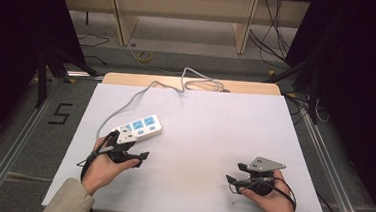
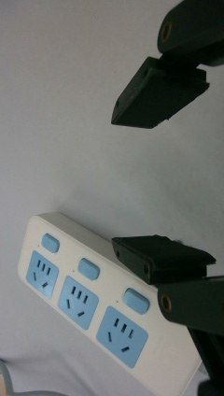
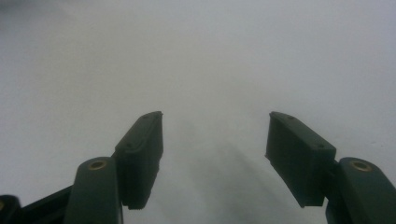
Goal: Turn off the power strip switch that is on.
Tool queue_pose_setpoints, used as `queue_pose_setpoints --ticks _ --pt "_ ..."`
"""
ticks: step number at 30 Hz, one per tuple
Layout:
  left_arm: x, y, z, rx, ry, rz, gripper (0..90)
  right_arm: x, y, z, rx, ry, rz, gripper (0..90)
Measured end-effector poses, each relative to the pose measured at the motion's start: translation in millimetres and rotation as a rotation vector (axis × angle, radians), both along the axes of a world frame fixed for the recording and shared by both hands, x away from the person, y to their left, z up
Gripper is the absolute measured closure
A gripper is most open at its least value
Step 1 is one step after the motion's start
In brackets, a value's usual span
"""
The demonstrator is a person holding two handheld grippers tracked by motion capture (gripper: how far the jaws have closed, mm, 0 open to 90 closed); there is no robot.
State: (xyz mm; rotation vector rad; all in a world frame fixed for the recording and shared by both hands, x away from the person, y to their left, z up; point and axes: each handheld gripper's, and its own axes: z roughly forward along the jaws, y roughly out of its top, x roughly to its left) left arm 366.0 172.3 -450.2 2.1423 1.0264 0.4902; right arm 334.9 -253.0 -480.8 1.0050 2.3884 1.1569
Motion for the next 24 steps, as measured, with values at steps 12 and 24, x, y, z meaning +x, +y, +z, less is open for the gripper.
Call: queue_pose_setpoints --ticks 12,24 --pt "-22.6 8.5 -14.8 0.013 -0.034 -0.014 29.3 -0.2 1.0 0.0 0.0 0.0 0.001 37.2" --pt "-24.1 5.7 -21.0 0.014 -0.05 -0.028 27.0 -0.2 0.5 0.7 0.008 -0.005 0.004 36.7"
